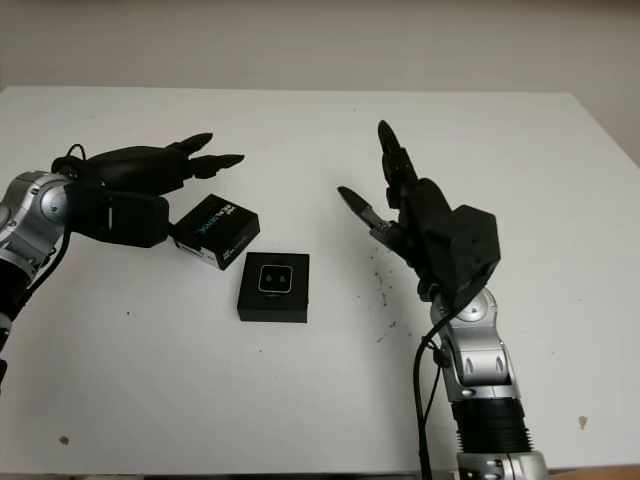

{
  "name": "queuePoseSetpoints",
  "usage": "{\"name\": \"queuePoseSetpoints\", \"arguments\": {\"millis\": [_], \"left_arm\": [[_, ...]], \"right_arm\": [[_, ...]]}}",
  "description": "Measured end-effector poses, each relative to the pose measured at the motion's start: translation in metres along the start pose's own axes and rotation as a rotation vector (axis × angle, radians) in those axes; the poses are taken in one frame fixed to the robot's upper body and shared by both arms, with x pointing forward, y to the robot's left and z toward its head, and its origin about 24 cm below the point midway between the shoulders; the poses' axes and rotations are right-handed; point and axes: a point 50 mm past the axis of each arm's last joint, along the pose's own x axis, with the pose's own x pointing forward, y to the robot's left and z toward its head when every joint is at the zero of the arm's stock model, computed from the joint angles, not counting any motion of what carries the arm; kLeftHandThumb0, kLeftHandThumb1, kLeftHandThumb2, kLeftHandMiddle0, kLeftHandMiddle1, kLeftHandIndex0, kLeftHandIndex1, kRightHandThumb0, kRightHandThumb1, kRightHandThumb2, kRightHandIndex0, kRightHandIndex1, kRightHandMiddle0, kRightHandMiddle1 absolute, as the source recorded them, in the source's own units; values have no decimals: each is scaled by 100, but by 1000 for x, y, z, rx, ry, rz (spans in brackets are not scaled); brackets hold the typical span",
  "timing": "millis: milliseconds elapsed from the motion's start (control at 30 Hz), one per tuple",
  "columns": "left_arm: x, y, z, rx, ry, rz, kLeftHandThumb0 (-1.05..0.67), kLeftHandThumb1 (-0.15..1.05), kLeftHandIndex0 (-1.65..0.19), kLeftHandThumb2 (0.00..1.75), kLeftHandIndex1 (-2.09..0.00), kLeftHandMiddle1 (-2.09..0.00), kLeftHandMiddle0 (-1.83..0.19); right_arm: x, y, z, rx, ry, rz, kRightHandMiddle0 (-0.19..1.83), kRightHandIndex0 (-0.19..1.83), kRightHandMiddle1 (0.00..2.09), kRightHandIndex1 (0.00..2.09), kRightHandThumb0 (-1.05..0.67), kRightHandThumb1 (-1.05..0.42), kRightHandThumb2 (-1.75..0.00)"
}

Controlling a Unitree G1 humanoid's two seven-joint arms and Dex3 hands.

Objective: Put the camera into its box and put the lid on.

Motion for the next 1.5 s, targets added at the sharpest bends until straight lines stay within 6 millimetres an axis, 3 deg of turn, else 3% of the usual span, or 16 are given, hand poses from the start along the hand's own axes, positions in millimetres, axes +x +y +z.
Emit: {"name": "queuePoseSetpoints", "arguments": {"millis": [300, 733, 1167, 1500], "left_arm": [[17, -4, 15, 124, -32, -65, -40, 76, 7, 5, -5, -7, 6], [15, -13, 16, 141, -62, -224, -40, 76, 9, 6, -5, -5, 6], [20, -21, 10, 40, -2, -192, -29, 80, -2, 7, -9, -8, -1], [20, -25, 0, -6, 54, -113, -31, 87, -6, 7, -8, -6, -4]], "right_arm": [[0, 2, -3, 15, 16, -54, -7, -10, 6, 6, -59, -105, -29], [0, 2, -5, 17, 40, -94, -4, -6, 7, 7, -54, -105, -30], [-1, 3, -8, 21, 59, -83, -1, -4, 7, 7, -56, -105, -28], [-2, 3, -9, 32, 67, -76, -1, -5, 6, 6, -54, -105, -27]]}}
